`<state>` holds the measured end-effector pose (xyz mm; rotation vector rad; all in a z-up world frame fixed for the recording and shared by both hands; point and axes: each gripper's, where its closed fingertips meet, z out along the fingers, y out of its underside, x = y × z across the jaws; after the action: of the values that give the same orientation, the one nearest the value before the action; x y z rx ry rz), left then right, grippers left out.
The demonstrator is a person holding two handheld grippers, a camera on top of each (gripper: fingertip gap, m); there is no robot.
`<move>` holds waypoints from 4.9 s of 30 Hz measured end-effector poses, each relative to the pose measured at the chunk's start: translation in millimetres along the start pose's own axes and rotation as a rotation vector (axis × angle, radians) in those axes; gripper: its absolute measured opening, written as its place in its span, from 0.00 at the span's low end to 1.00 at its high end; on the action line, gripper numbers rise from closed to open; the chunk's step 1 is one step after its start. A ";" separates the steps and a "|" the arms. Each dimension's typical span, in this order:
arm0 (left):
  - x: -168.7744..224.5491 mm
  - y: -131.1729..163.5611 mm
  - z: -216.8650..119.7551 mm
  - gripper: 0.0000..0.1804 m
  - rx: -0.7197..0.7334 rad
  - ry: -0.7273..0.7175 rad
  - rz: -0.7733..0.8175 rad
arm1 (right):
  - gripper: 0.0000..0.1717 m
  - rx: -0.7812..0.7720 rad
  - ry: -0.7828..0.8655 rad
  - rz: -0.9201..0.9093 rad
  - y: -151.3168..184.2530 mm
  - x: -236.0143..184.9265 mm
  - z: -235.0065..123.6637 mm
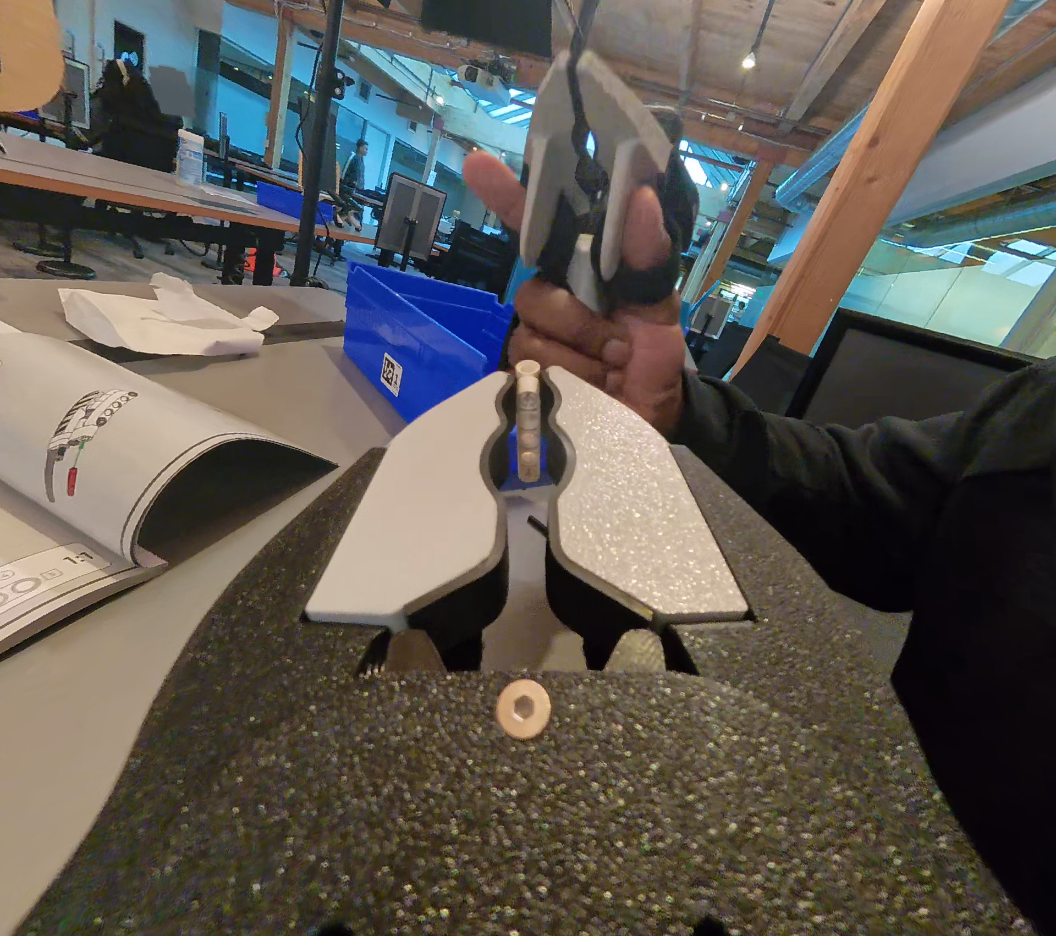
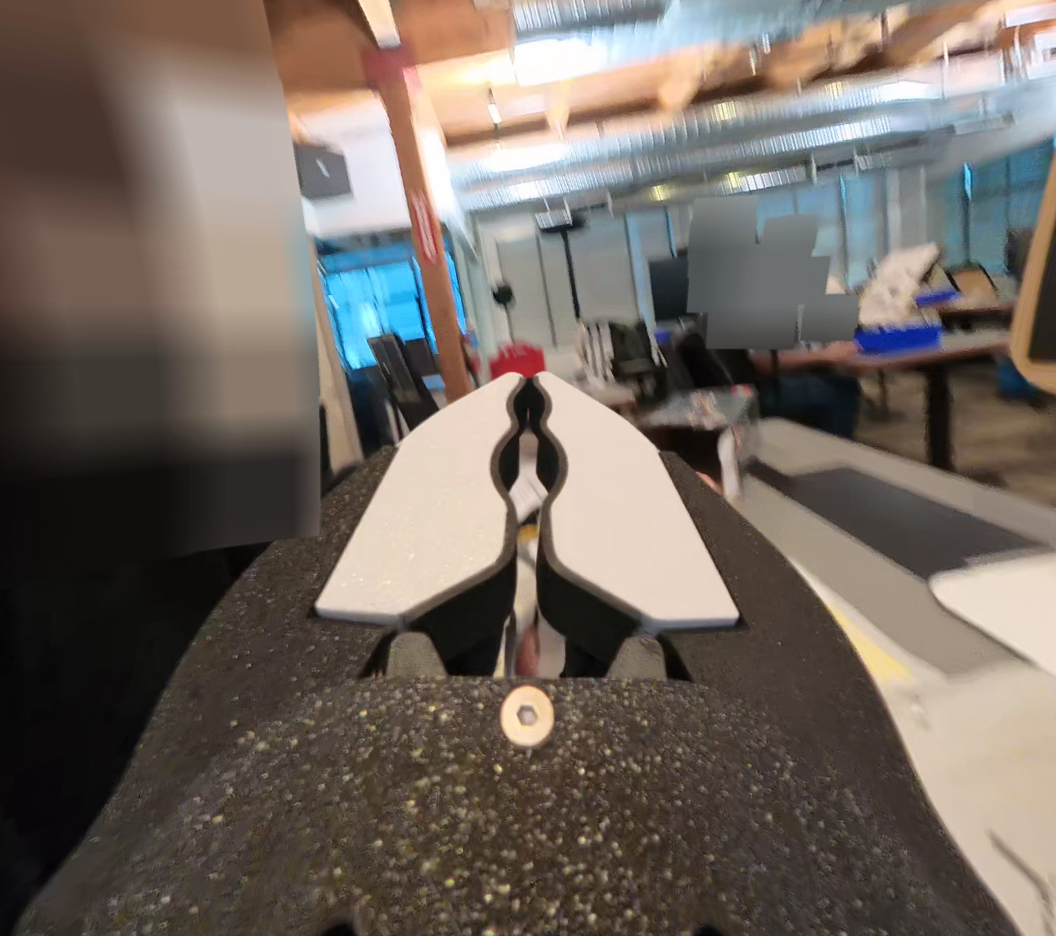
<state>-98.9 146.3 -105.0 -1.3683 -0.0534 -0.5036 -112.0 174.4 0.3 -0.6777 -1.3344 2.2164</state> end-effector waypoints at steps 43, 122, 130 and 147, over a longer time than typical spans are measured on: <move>-0.3 23.5 -5.0 0.04 -0.141 -0.028 -0.011 | 0.05 -1.414 0.255 0.026 235.4 -54.5 -111.1; 32.2 9.7 -6.9 0.04 -0.022 0.318 -0.389 | 0.04 -0.305 -0.050 0.029 122.4 -44.2 -34.2; 38.2 9.0 -7.9 0.04 -0.025 0.342 -0.353 | 0.04 -0.311 -0.096 0.052 123.7 -50.7 -33.6; 38.2 6.8 -8.3 0.04 -0.009 0.345 -0.368 | 0.04 -0.295 -0.103 0.052 123.8 -52.7 -33.7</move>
<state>-64.4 127.2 -100.7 -1.2671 -0.0207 -1.0443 -67.0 112.5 -115.4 -0.7160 -1.7366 2.1400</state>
